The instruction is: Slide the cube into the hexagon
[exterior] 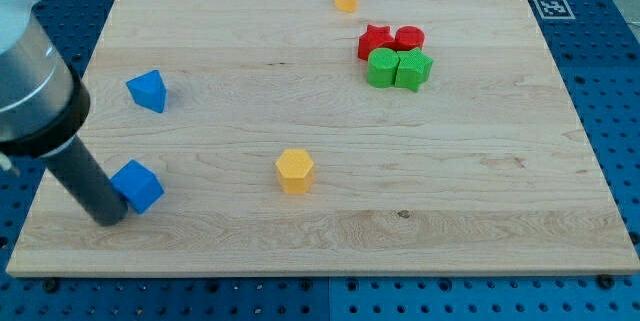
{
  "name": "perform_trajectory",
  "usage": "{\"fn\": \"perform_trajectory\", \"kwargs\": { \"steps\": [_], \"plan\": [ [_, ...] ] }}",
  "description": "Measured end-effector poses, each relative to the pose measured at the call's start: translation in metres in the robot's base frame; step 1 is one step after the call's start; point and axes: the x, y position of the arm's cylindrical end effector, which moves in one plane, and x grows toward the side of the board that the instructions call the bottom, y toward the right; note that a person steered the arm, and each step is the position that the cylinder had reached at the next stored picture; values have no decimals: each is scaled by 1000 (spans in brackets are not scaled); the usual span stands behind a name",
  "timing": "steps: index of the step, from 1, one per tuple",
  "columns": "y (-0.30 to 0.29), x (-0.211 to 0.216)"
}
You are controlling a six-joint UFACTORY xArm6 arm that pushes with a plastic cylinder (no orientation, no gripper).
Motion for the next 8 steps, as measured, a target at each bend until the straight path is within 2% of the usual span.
{"fn": "perform_trajectory", "kwargs": {
  "steps": [1,2,3,4,6,8],
  "plan": [
    [20,-3],
    [11,-6],
    [-34,-27],
    [-33,-37],
    [39,-29],
    [61,-29]
  ]
}}
